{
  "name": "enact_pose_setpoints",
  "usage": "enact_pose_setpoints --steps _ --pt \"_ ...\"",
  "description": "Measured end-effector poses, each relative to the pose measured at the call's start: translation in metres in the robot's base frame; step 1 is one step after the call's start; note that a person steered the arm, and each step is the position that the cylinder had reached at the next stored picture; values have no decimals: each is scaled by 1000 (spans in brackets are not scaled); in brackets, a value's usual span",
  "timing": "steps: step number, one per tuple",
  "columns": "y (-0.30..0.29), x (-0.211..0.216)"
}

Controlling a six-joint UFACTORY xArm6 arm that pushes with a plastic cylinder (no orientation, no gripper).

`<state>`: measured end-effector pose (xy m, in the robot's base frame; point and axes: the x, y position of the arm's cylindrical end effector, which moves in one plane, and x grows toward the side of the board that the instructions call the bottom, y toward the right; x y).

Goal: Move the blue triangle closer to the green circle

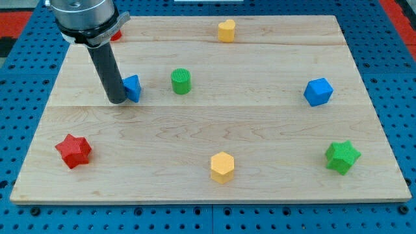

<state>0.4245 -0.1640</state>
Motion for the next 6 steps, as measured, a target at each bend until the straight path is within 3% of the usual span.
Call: enact_pose_setpoints --steps 3,4,6 --pt "6 -8" --pt "-24 -12" --pt "17 -27"
